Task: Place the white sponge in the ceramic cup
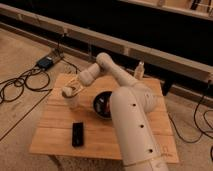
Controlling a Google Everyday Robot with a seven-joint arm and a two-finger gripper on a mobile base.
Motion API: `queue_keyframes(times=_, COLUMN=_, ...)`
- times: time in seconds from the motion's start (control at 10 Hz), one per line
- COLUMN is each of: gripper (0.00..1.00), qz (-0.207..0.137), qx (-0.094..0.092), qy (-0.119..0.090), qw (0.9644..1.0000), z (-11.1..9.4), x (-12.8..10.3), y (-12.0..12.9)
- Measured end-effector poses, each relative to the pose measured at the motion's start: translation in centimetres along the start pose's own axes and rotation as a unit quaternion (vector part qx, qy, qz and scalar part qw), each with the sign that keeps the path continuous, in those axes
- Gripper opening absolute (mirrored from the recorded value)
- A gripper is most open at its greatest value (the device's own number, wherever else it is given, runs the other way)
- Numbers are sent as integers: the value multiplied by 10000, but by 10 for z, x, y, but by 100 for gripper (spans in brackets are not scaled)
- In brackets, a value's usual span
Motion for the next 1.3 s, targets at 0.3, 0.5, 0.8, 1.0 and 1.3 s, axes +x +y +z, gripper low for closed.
queue_keyframes(times=0.3, gripper=57, qz=-47, qx=-93, qy=33, qw=9999, z=-5, x=3, y=7)
queue_keyframes(times=0.5, gripper=75, qz=-59, qx=-135, qy=71, qw=9999, z=-6, x=5, y=9)
queue_keyframes(times=0.8, gripper=80, qz=-57, qx=-220, qy=128, qw=9997, z=-7, x=8, y=10)
queue_keyframes(times=1.0, gripper=80, qz=-54, qx=-279, qy=154, qw=9995, z=-9, x=10, y=10)
queue_keyframes(times=1.3, gripper=80, qz=-59, qx=-321, qy=172, qw=9993, z=-10, x=11, y=9)
